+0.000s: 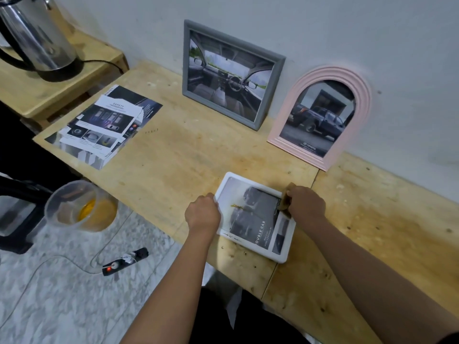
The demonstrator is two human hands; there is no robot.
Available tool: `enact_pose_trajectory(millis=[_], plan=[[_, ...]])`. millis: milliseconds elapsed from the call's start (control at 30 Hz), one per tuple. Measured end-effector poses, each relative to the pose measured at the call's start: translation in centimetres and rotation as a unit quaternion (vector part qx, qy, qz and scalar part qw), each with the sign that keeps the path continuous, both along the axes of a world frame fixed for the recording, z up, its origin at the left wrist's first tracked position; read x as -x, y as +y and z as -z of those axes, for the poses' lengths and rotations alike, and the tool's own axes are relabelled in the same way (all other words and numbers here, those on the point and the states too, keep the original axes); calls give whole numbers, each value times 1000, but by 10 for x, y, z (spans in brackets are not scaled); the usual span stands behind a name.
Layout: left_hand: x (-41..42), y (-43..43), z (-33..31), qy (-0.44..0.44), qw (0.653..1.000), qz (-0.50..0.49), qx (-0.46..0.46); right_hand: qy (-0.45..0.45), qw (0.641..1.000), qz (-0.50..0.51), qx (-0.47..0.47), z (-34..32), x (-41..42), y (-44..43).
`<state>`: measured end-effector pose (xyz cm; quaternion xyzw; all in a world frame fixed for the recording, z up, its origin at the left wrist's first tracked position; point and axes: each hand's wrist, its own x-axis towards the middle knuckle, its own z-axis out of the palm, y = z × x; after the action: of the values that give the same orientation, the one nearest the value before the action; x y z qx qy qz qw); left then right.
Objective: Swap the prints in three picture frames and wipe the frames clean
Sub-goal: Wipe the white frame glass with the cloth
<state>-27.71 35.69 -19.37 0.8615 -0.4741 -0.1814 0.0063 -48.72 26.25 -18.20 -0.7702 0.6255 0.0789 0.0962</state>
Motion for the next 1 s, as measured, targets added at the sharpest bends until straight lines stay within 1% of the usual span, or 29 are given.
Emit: enact_pose_trajectory(millis=[233, 433, 600, 700, 767, 900, 1000], plan=[[-5, -1, 2, 13, 1000, 17, 6, -54, 995, 76, -22, 1, 4, 13], [-9, -6, -1, 23, 997, 68, -20, -65, 995, 74, -26, 6, 1, 46], [-20, -12, -5, 46, 989, 134, -45, -73, 986, 147, -17, 13, -13, 78], [-23, -11, -4, 89, 984, 147, -39, -85, 978, 192, -20, 9, -17, 95], [-30, -13, 0, 115, 979, 165, -37, -97, 969, 227, -7, 7, -24, 109], [-40, -16, 4, 132, 971, 194, -33, -88, 952, 289, 48, 8, -46, 133], [-44, -17, 4, 157, 966, 200, -39, -128, 933, 324, 87, 5, -72, 150]])
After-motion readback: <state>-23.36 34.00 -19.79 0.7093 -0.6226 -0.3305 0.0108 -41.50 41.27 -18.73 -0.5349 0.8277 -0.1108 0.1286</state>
